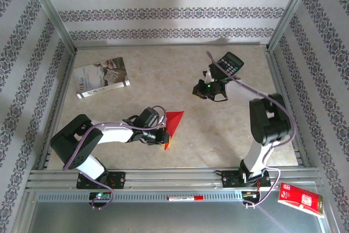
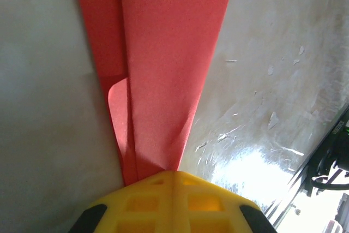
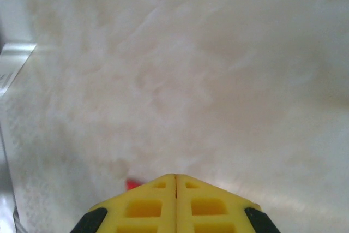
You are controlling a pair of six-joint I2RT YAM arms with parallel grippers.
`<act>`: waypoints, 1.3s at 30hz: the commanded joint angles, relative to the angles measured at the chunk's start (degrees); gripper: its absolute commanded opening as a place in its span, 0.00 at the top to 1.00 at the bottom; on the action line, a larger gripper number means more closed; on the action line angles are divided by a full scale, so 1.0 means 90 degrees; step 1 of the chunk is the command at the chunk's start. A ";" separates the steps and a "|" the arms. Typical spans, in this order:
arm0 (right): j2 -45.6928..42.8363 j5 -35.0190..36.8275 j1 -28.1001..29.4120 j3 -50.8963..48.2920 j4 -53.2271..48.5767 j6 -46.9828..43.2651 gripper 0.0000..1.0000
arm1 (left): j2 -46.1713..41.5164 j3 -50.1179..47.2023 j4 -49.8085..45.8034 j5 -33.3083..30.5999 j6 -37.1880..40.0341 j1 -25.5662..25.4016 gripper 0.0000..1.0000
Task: Fold a paper plane with a square sheet of paper (pick it up from the middle)
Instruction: Fold the wing for the fifth time at the center of the table, then turn over the paper plane at the center of the table.
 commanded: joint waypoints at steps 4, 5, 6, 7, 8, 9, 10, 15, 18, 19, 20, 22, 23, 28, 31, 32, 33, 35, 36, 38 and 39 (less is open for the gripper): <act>-0.1211 0.0704 0.0829 -0.1284 0.0051 -0.0111 0.89 | -0.0548 0.0624 -0.0475 0.0055 -0.0342 0.0079 0.80; -0.1436 0.0861 0.0968 -0.1464 0.0029 -0.0073 0.88 | -0.0698 0.0698 -0.0451 0.0051 -0.0373 0.0106 0.75; -0.1622 0.1018 0.1090 -0.1625 0.0009 -0.0007 0.87 | -0.0841 0.0703 -0.0436 0.0024 -0.0422 0.0153 0.71; -0.1840 0.1232 0.1249 -0.1812 0.0009 0.0099 0.84 | -0.1047 0.0658 -0.0402 -0.0006 -0.0500 0.0244 0.68; -0.2046 0.1435 0.1403 -0.1976 -0.0003 0.0208 0.81 | -0.1253 0.0563 -0.0420 -0.0085 -0.0596 0.0390 0.65; -0.2224 0.1613 0.1531 -0.2102 -0.0003 0.0337 0.77 | -0.1447 0.0455 -0.0510 -0.0219 -0.0662 0.0520 0.64; -0.2400 0.1862 0.1713 -0.2239 0.0022 0.0506 0.73 | -0.1653 0.0342 -0.0639 -0.0413 -0.0700 0.0720 0.62; -0.2412 0.3206 0.3003 -0.2232 0.0111 0.1409 0.50 | -0.2164 0.0039 -0.1204 -0.0797 -0.0684 0.1640 0.59; -0.1912 0.4042 0.3595 -0.1752 -0.0349 0.1622 0.39 | -0.2270 0.0025 -0.1274 -0.0717 -0.0515 0.2050 0.57; -0.1716 0.4141 0.3731 -0.1624 -0.0367 0.1707 0.32 | -0.2281 0.0054 -0.1386 -0.0754 -0.0411 0.2155 0.56; -0.1493 0.4238 0.3840 -0.1473 -0.0423 0.1797 0.24 | -0.2282 0.0092 -0.1477 -0.0768 -0.0302 0.2232 0.55; -0.1037 0.4616 0.4039 -0.1040 -0.0757 0.1868 0.16 | -0.2296 0.0110 -0.1550 -0.0756 -0.0139 0.2337 0.55; -0.0779 0.4823 0.4132 -0.0762 -0.1017 0.1874 0.14 | -0.2300 0.0092 -0.1566 -0.0742 -0.0092 0.2377 0.55; 0.0035 0.5288 0.4356 -0.0031 -0.1594 0.1900 0.08 | -0.2295 -0.0073 -0.1410 -0.0589 -0.0077 0.2460 0.54; 0.0404 0.5350 0.4386 0.0252 -0.1721 0.1885 0.08 | -0.2283 -0.0168 -0.1347 -0.0546 -0.0071 0.2477 0.54; 0.0528 0.5407 0.4385 0.0373 -0.1871 0.1889 0.08 | -0.2281 -0.0189 -0.1339 -0.0513 -0.0070 0.2498 0.54; 0.0625 0.5420 0.4384 0.0455 -0.1956 0.1896 0.08 | -0.2279 -0.0195 -0.1334 -0.0489 -0.0061 0.2505 0.54; 0.0813 0.5408 0.4415 0.0551 -0.2006 0.1903 0.08 | -0.2289 -0.0218 -0.1324 -0.0473 -0.0050 0.2523 0.54; 0.0899 0.5400 0.4424 0.0598 -0.2055 0.1932 0.08 | -0.2288 -0.0236 -0.1319 -0.0470 -0.0053 0.2528 0.54; 0.1076 0.5447 0.4450 0.0708 -0.2182 0.1963 0.09 | -0.2278 -0.0255 -0.1291 -0.0440 -0.0042 0.2528 0.54; 0.1124 0.5492 0.4455 0.0751 -0.2244 0.1976 0.09 | -0.2272 -0.0264 -0.1289 -0.0434 -0.0038 0.2536 0.54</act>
